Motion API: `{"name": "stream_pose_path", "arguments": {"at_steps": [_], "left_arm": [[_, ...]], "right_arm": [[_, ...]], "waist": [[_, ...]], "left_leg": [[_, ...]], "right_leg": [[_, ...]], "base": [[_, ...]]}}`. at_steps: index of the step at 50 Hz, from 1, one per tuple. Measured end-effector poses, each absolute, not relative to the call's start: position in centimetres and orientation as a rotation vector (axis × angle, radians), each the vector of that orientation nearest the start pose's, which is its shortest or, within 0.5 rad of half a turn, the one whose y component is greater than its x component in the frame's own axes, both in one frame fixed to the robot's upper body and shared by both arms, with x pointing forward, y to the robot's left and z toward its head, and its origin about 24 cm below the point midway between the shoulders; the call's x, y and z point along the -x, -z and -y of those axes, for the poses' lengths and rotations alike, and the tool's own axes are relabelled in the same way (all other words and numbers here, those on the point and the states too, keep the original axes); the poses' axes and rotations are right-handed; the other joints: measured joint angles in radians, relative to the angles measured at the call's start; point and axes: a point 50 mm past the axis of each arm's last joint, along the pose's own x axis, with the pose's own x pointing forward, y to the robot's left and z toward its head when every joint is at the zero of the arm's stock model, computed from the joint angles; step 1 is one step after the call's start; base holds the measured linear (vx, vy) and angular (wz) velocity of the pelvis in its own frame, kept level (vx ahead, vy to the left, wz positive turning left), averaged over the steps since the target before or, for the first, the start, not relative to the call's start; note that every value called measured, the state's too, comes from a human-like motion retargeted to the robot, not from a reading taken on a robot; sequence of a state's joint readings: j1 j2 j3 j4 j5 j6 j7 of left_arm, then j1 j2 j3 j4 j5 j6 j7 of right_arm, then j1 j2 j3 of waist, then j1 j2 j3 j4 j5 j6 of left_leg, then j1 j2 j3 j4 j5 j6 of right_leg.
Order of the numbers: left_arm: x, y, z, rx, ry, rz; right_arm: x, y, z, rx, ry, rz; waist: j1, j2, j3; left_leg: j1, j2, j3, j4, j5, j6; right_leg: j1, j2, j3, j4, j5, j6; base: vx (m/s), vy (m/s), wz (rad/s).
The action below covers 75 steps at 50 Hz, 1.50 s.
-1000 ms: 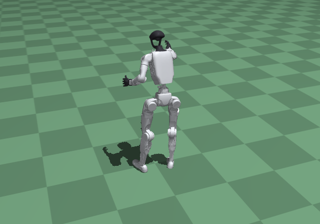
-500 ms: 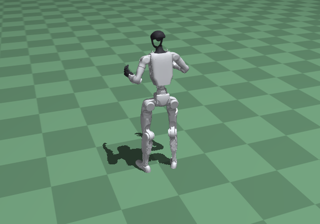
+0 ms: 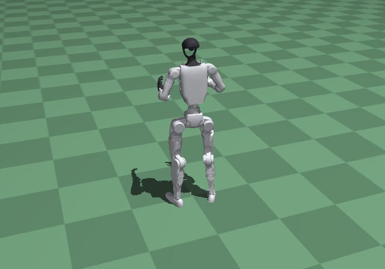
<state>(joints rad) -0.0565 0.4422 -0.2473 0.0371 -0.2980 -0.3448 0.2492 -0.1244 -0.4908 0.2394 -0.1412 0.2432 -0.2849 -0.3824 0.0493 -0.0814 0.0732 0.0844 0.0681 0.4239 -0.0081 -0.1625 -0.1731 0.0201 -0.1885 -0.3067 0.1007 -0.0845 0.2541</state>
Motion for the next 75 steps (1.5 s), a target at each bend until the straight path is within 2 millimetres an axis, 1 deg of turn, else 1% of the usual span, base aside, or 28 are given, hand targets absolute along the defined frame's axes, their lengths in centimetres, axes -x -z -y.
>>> {"name": "stream_pose_path", "arguments": {"at_steps": [4, 7, 10, 13, 15, 17, 22, 26, 28, 30, 34, 40, 45, 49, 53, 57, 60, 68, 70, 75], "left_arm": [[-25.3, -6.0, -18.5, -0.028, -0.019, 0.208], [-25.4, -5.1, -18.2, 0.012, -0.039, 0.168], [-26.1, -4.8, -17.8, 0.004, -0.051, 0.156], [-27.1, -5.0, -17.4, -0.064, -0.05, 0.166], [-27.8, -5.2, -17.2, -0.119, -0.044, 0.176], [-28.4, -5.5, -17.2, -0.16, -0.036, 0.185], [-29.3, -5.9, -17.7, -0.138, -0.032, 0.178], [-29.7, -5.8, -18.4, -0.109, -0.038, 0.155], [-29.8, -5.8, -18.6, -0.12, -0.038, 0.146], [-29.9, -5.8, -18.7, -0.142, -0.034, 0.143], [-30.1, -5.9, -18.3, -0.175, -0.019, 0.152], [-30.3, -6.3, -17.5, -0.188, -0.011, 0.182], [-30.7, -6.8, -17.3, -0.252, -0.015, 0.213], [-31.5, -7.6, -17.3, -0.291, -0.028, 0.24], [-32.6, -8.6, -17.1, -0.265, -0.055, 0.256], [-33.9, -9.7, -16.6, -0.239, -0.076, 0.264], [-34.8, -10.5, -16.1, -0.28, -0.074, 0.277], [-36.5, -12.4, -14.8, -0.531, -0.078, 0.345], [-36.8, -12.7, -14.6, -0.55, -0.084, 0.352], [-37.5, -13.3, -14.1, -0.522, -0.081, 0.342]], "right_arm": [[-26.3, -12.0, 18.4, 0.045, 0.112, 0.43], [-26.6, -11.5, 19.0, 0.023, 0.178, 0.407], [-26.9, -11.6, 19.6, 0.065, 0.235, 0.412], [-27.6, -12.4, 20.0, 0.171, 0.258, 0.445], [-28.2, -13.3, 20.4, 0.261, 0.257, 0.478], [-28.9, -14.7, 20.7, 0.369, 0.246, 0.521], [-30.6, -19.3, 21.2, 0.611, 0.228, 0.658], [-31.4, -23.0, 20.8, 0.747, 0.193, 0.756], [-31.6, -24.3, 20.3, 0.796, 0.162, 0.789], [-31.8, -25.2, 19.7, 0.844, 0.125, 0.811], [-32.0, -25.7, 18.8, 0.954, 0.065, 0.832], [-32.3, -25.1, 18.3, 1.113, 0.037, 0.832], [-32.4, -25.1, 17.9, 1.253, 0.006, 0.853], [-32.4, -25.9, 17.1, 1.368, -0.029, 0.9], [-32.6, -27.3, 15.8, 1.456, -0.047, 0.959], [-33.0, -28.5, 14.0, 1.528, -0.073, 1.01], [-33.4, -29.1, 12.3, 1.583, -0.112, 1.036], [-34.5, -29.4, 8.0, 1.648, -0.203, 1.073], [-34.6, -29.3, 7.2, 1.65, -0.219, 1.078], [-35.0, -28.8, 5.3, 1.667, -0.264, 1.066]], "waist": [[0.006, -0.008, 0.003], [0.007, -0.014, 0.005], [0.005, -0.018, 0.004], [0.001, -0.021, -0.001], [-0.002, -0.024, -0.005], [-0.003, -0.028, -0.01], [0.003, -0.04, -0.021], [0.012, -0.052, -0.025], [0.017, -0.057, -0.026], [0.021, -0.062, -0.026], [0.028, -0.069, -0.025], [0.031, -0.073, -0.022], [0.029, -0.075, -0.025], [0.027, -0.082, -0.032], [0.028, -0.093, -0.038], [0.036, -0.11, -0.041], [0.044, -0.123, -0.042], [0.074, -0.158, -0.03], [0.083, -0.167, -0.025], [0.105, -0.183, -0.013]], "left_leg": [[0.008, -0.001, 0.002, 0.0, -0.004, 0.002], [0.012, -0.002, 0.002, 0.0, -0.006, 0.002], [0.015, -0.004, 0.002, -0.001, -0.007, 0.0], [0.016, -0.005, 0.005, -0.002, -0.008, -0.001], [0.017, -0.006, 0.009, -0.002, -0.009, -0.002], [0.019, -0.006, 0.013, -0.002, -0.01, -0.002], [0.024, -0.006, 0.026, -0.003, -0.013, -0.001], [0.031, -0.005, 0.034, -0.004, -0.017, 0.001], [0.034, -0.005, 0.036, -0.004, -0.018, 0.001], [0.038, -0.004, 0.038, -0.004, -0.02, 0.002], [0.045, -0.004, 0.039, -0.004, -0.024, 0.001], [0.053, -0.005, 0.039, -0.002, -0.029, -0.002], [0.057, -0.006, 0.041, 0.002, -0.033, -0.006], [0.057, -0.006, 0.044, 0.006, -0.035, -0.008], [0.058, -0.004, 0.047, 0.008, -0.036, -0.009], [0.059, -0.002, 0.05, 0.008, -0.036, -0.008], [0.06, 0.0, 0.053, 0.007, -0.035, -0.007], [0.059, 0.006, 0.068, -0.001, -0.031, 0.0], [0.058, 0.008, 0.074, -0.004, -0.03, 0.002], [0.055, 0.016, 0.095, -0.009, -0.027, 0.006]], "right_leg": [[0.005, -0.002, 0.002, 0.004, -0.001, 0.0], [0.008, -0.003, 0.002, 0.006, -0.002, -0.001], [0.01, -0.004, 0.002, 0.007, -0.001, -0.002], [0.01, -0.005, 0.005, 0.006, 0.0, -0.003], [0.009, -0.006, 0.008, 0.005, 0.002, -0.003], [0.009, -0.006, 0.013, 0.003, 0.004, -0.004], [0.008, -0.004, 0.025, -0.001, 0.01, -0.004], [0.008, -0.002, 0.034, 0.002, 0.012, -0.004], [0.008, -0.002, 0.036, 0.005, 0.012, -0.003], [0.009, -0.001, 0.038, 0.008, 0.011, -0.003], [0.013, -0.002, 0.039, 0.014, 0.009, -0.002], [0.02, -0.004, 0.038, 0.018, 0.006, -0.002], [0.024, -0.006, 0.04, 0.018, 0.005, -0.002], [0.025, -0.007, 0.043, 0.017, 0.006, -0.003], [0.025, -0.006, 0.045, 0.018, 0.006, -0.005], [0.023, -0.004, 0.047, 0.019, 0.007, -0.007], [0.02, -0.001, 0.05, 0.021, 0.009, -0.008], [0.003, 0.009, 0.066, 0.027, 0.019, -0.002], [-0.003, 0.012, 0.072, 0.027, 0.024, 0.002], [-0.019, 0.026, 0.09, 0.019, 0.042, 0.008]], "base": [[0.0, 0.0, 0.0], [0.0, 0.0, 0.0], [0.0, 0.0, 0.0], [0.0, 0.0, 0.0], [0.0, 0.0, 0.0], [0.0, 0.0, 0.0], [0.0, 0.0, 0.0], [0.0, 0.0, 0.0], [0.0, 0.0, 0.0], [0.0, 0.0, 0.0], [0.0, 0.0, 0.0], [0.0, 0.0, 0.0], [0.0, 0.0, 0.0], [0.0, 0.0, 0.0], [0.0, 0.0, 0.0], [0.0, 0.0, 0.0], [0.0, 0.0, 0.0], [0.0, 0.0, 0.0], [0.0, 0.0, 0.0], [-0.05, -0.01, -0.23]]}}
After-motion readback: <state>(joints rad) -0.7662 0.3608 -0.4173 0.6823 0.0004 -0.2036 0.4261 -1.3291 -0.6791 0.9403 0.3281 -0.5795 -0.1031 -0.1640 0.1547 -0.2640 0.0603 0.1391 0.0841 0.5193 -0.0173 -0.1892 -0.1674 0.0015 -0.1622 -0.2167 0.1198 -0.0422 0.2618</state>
